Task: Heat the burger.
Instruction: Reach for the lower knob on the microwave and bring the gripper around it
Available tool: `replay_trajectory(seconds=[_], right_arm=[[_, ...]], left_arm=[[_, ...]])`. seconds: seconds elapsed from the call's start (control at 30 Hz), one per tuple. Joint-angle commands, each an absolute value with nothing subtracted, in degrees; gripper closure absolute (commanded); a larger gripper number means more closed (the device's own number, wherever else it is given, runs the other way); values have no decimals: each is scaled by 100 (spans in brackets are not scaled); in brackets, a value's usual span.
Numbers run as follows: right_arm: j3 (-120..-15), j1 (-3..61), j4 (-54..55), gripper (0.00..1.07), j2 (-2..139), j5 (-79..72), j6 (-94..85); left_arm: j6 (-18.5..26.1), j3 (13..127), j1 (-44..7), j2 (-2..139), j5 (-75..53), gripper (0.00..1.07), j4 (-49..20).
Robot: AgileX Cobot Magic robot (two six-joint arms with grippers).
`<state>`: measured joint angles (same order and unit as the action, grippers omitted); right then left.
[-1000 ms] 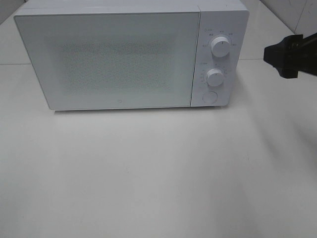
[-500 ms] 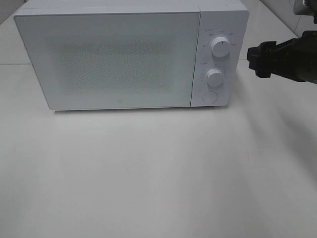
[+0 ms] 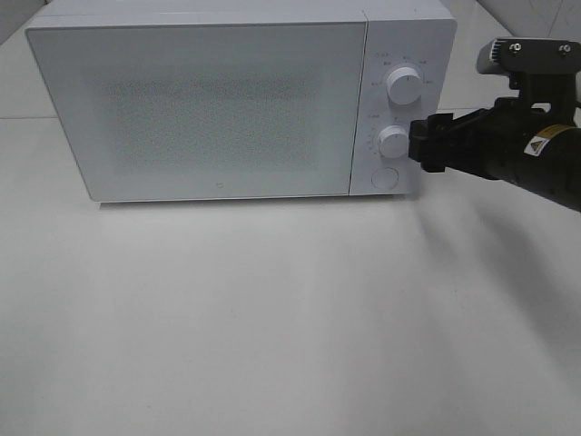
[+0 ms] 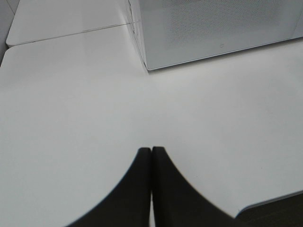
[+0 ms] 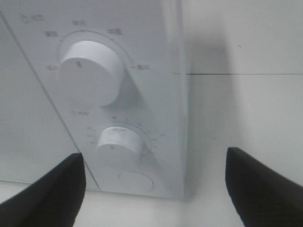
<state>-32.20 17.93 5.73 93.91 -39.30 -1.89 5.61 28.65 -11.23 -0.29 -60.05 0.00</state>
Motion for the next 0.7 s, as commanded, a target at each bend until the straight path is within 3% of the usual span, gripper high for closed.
replay_trajectory(seconds=[0.03,0.3,0.7], right_arm=[[-3243,2017,596,31,9460,-4223,-132],[-3243,2469,1507,31,9757,-4784,-859],[-3243,2538,1438,31,10262,-5426,-877]], left_arm=[[550,2848,-1112,-149,-5924,106,-34],[550,2848,-1112,-149,-5924,106,-34],[550,2848,-1112,-149,-5924,106,-34]])
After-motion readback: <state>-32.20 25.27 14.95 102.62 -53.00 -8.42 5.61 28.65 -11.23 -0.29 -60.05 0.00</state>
